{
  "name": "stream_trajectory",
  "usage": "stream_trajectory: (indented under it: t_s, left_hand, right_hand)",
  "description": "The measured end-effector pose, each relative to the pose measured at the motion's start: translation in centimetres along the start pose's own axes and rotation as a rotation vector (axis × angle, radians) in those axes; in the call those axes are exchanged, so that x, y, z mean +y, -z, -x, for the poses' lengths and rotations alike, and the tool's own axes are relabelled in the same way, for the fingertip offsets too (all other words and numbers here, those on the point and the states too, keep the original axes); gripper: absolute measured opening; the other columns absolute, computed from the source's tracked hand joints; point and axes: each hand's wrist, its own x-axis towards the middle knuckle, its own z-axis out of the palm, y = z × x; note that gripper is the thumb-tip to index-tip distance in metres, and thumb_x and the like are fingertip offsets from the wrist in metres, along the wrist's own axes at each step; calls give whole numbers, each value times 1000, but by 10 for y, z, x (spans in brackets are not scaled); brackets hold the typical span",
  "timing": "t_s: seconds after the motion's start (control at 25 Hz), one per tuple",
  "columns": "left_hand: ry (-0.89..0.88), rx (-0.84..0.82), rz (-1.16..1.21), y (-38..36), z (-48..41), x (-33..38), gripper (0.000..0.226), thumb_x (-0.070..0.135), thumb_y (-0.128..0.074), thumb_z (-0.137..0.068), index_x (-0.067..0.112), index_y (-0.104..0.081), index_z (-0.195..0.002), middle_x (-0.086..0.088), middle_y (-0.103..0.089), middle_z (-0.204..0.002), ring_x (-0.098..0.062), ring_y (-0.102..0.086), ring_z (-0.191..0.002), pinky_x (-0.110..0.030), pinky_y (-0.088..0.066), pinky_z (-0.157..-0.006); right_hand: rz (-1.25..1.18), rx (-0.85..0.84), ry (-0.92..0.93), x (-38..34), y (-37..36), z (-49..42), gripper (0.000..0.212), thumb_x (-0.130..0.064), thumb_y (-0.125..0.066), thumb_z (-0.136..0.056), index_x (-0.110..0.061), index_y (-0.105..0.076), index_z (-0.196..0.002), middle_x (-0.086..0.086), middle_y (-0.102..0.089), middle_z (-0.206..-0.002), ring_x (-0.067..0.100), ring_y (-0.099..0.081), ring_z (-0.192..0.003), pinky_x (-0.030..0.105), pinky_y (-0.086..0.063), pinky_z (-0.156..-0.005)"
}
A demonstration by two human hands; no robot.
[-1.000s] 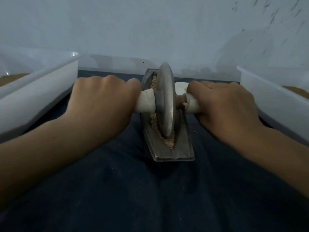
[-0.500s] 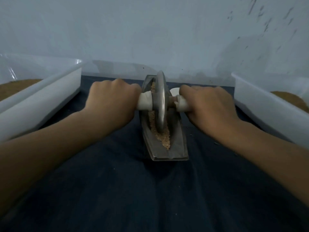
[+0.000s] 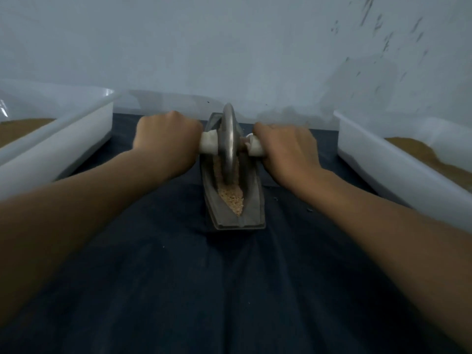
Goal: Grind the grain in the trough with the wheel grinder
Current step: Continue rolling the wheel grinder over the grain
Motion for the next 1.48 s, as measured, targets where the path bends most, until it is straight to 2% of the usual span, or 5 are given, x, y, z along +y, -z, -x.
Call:
stream_trajectory:
  t_s: [0.2, 0.44, 0.76, 1.04, 1.48]
  left_hand:
    - [-102, 176, -45, 7, 39, -14, 40, 22, -74, -61, 28, -35, -66, 7, -17, -52, -11, -6, -42, -18, -13, -48]
    - [82, -14, 82, -18, -26, 1, 10, 20, -57, -91, 20, -64, -99, -7, -56, -83, -33, -62, -78, -36, -37, -60]
    - [-178, 286, -4, 2, 32, -18, 39, 21, -73, -60, 24, -35, -67, 6, -20, -50, -9, -5, -43, -18, -14, -48]
    - [39, 86, 5, -19, -27, 1, 5, 24, -60, -89, 21, -61, -93, -2, -43, -72, -32, -59, -70, -33, -35, -56]
    - [-155, 157, -77, -4, 20, -26, 15, 35, -69, -65, 32, -55, -70, 9, -29, -54, -20, -35, -39, -18, -14, -47]
  right_hand:
    - [-18, 213, 121, 8, 7, 39, 26, -15, -75, -75, -19, -55, -92, 0, -61, -77, 33, -57, -65, 35, -24, -60]
    - [42, 13, -64, -5, -18, -36, 19, -13, -58, -94, -19, -56, -112, 5, -68, -105, 34, -63, -93, 35, -27, -71]
    - [-11, 231, 96, 13, 5, 38, 30, -16, -75, -68, -24, -49, -80, -6, -54, -66, 20, -34, -56, 28, -12, -54]
    - [32, -17, -110, 0, -24, -37, 19, -14, -64, -88, -19, -59, -105, 7, -68, -94, 33, -64, -85, 33, -31, -59]
    - [79, 89, 31, 17, 3, 27, 40, -28, -67, -69, -34, -29, -81, -9, -34, -58, 25, -33, -49, 20, -10, -49]
